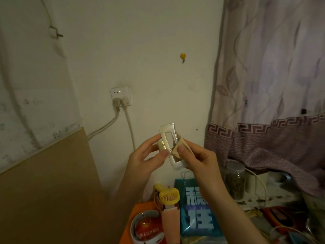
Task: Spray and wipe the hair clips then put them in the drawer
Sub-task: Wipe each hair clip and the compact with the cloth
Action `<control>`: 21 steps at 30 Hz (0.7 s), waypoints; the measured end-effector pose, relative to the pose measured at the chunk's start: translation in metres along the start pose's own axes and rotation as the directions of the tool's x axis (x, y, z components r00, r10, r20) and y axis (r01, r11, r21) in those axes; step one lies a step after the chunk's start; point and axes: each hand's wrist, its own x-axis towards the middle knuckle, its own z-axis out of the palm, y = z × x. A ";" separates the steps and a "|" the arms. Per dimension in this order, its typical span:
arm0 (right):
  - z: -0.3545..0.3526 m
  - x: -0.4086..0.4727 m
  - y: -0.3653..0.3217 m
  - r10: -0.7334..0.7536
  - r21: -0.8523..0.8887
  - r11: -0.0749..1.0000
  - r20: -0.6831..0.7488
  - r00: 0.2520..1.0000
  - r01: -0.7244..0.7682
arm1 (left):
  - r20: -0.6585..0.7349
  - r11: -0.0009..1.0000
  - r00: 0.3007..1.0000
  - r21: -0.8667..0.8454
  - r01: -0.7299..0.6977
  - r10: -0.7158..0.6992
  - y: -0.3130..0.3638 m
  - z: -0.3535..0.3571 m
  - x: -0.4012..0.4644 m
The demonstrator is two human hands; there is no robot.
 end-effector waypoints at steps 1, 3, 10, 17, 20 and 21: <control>0.000 0.001 -0.003 -0.013 -0.005 1.000 0.005 1.000 0.013 | 0.002 1.000 1.000 0.000 -0.012 0.012 0.003 -0.001 0.002; 0.001 0.004 -0.007 -0.029 -0.011 1.000 0.012 0.999 0.030 | -0.003 0.999 0.999 0.001 -0.041 0.041 0.007 -0.004 0.005; -0.001 0.005 -0.010 -0.045 -0.028 0.999 0.009 0.999 0.046 | -0.014 0.996 0.997 -0.045 -0.073 0.072 0.017 0.001 0.009; -0.006 -0.008 0.001 0.000 -0.097 0.995 0.038 0.999 0.003 | -0.106 0.991 0.994 -0.128 -0.050 0.037 0.018 -0.001 0.011; -0.006 -0.010 0.003 0.021 -0.112 0.994 0.039 0.999 -0.016 | -0.125 0.990 0.992 -0.132 -0.045 0.028 0.018 -0.005 0.013; -0.007 -0.009 0.002 0.022 -0.114 0.993 0.031 0.999 -0.019 | -0.123 0.991 0.992 -0.131 -0.040 0.024 0.019 -0.006 0.013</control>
